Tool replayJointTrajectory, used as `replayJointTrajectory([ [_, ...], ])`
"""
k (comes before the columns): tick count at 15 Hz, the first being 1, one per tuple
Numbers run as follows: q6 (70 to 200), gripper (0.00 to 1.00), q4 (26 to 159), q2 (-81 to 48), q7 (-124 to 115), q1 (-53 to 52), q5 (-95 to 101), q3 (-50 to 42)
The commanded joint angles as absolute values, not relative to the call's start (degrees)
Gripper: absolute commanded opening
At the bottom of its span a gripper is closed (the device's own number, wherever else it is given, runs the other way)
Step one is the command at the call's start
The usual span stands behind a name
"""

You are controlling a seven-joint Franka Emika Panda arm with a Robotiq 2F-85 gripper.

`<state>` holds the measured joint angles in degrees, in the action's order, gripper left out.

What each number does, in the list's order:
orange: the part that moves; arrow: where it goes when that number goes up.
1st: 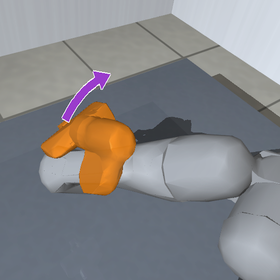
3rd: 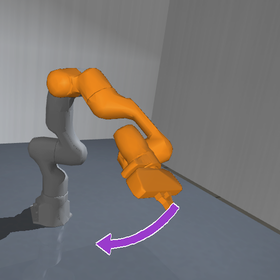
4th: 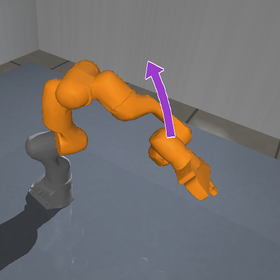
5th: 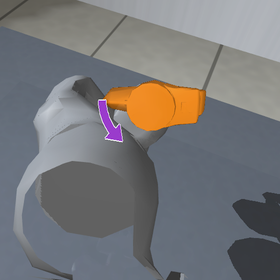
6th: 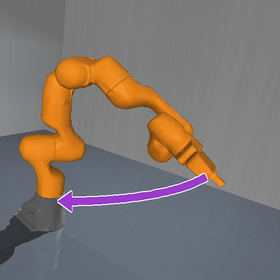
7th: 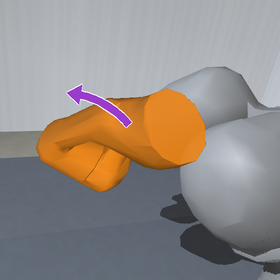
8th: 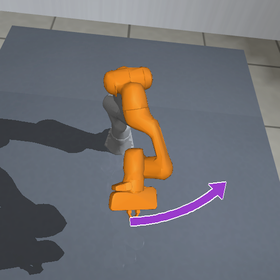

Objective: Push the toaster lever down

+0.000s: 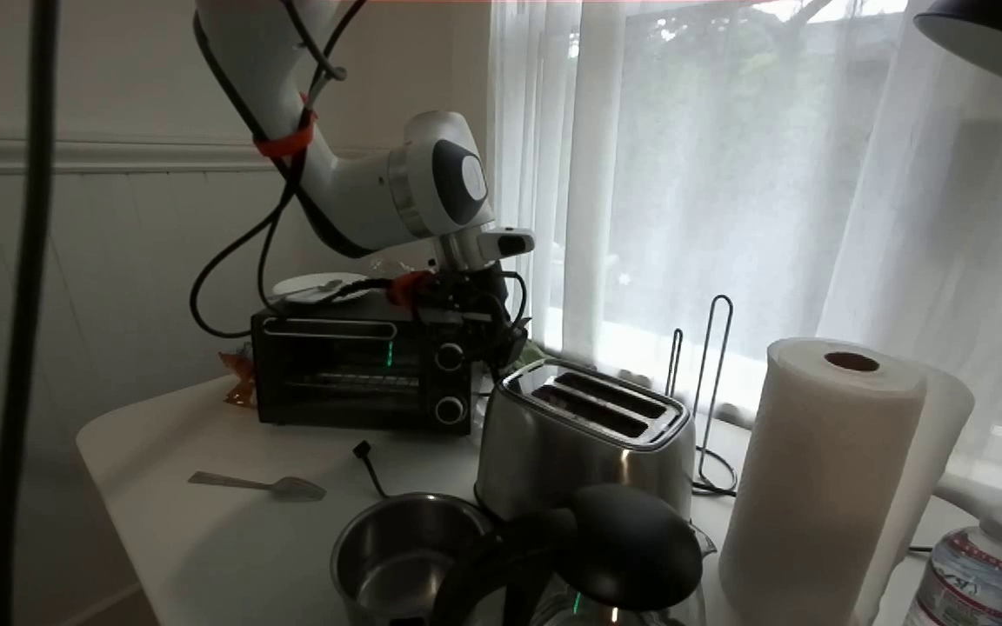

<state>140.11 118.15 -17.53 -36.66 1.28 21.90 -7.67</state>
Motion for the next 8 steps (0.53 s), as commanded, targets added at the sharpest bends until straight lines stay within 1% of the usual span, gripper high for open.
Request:
replayJointTrajectory([
  [1, 140.9, 0.0, 117.28, -19.26, -33.77, 0.7, 20.73, -8.8],
  [8, 141.56, 0.0, 118.37, -20.22, -30.32, 0.6, 18.81, -8.88],
])
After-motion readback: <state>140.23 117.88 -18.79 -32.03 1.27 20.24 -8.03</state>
